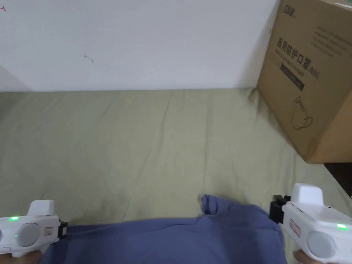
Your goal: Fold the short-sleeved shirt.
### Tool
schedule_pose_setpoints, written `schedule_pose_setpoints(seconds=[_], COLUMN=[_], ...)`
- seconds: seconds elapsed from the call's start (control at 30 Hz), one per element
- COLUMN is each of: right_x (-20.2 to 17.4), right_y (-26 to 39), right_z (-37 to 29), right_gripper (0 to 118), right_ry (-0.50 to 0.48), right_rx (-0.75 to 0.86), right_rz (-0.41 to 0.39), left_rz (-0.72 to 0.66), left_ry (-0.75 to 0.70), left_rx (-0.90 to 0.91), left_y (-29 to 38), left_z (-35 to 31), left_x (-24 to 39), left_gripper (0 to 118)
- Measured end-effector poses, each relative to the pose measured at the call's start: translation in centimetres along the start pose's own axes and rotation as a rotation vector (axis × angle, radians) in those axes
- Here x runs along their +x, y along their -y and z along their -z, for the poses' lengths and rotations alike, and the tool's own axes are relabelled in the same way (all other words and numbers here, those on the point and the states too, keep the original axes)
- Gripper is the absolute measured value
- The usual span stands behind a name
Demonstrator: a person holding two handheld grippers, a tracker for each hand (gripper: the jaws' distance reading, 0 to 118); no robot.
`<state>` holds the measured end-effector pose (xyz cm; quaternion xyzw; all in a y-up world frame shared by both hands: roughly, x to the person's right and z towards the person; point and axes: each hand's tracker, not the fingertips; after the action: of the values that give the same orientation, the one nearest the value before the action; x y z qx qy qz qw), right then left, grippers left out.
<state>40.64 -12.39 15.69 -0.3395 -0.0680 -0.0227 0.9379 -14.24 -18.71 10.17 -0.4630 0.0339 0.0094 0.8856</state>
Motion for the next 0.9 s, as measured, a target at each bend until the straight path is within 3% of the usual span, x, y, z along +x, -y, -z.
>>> schedule_pose_setpoints(seconds=[0.03, 0.13, 0.23, 0.3, 0.33, 0.37, 0.43, 0.47, 0.57, 0.67, 0.9], right_x=[0.2, 0.5, 0.5, 0.4, 0.9, 0.9, 0.4, 0.3, 0.3, -0.2, 2.8], right_y=[-0.1, 0.5, 1.3, 2.0, 2.5, 2.8, 2.9, 3.0, 2.2, 1.1, 1.2], right_z=[1.5, 5.9, 9.4, 11.0, 12.3, 12.7, 11.8, 11.5, 9.8, 4.6, -8.5], right_gripper=[83, 106, 102, 88, 74, 50, 31, 3, 2, 2, 2], right_ry=[-0.014, -0.012, -0.003, -0.006, -0.009, -0.022, -0.033, -0.022, -0.053, -0.095, -0.234], right_rx=[-0.051, -0.166, -0.259, -0.308, -0.338, -0.365, -0.312, -0.300, -0.284, -0.167, -0.032], right_rz=[-0.005, -0.024, -0.030, -0.035, -0.007, 0.007, -0.010, -0.028, -0.048, -0.058, -0.054], left_rz=[-0.009, -0.010, -0.004, -0.003, -0.003, -0.004, -0.004, -0.007, -0.029, -0.046, -0.051], left_ry=[0.015, 0.045, 0.060, 0.066, 0.068, 0.071, 0.068, 0.067, 0.068, 0.065, 0.042], left_rx=[0.026, 0.071, 0.086, 0.090, 0.090, 0.088, 0.084, 0.081, 0.078, 0.085, 0.115], left_y=[-0.1, 0.0, 0.1, 0.3, 0.4, 0.6, 0.8, 1.0, 1.1, 1.8, 4.5], left_z=[-0.9, -3.9, -5.5, -6.4, -6.7, -6.9, -7.1, -7.2, -7.3, -8.8, -13.9], left_x=[-0.1, 0.1, 0.1, 0.1, 0.1, 0.1, 0.0, 0.0, -1.0, -1.1, -2.7], left_gripper=[0, 0, 0, 0, 0, 0, 0, 0, 0, 0, 0])
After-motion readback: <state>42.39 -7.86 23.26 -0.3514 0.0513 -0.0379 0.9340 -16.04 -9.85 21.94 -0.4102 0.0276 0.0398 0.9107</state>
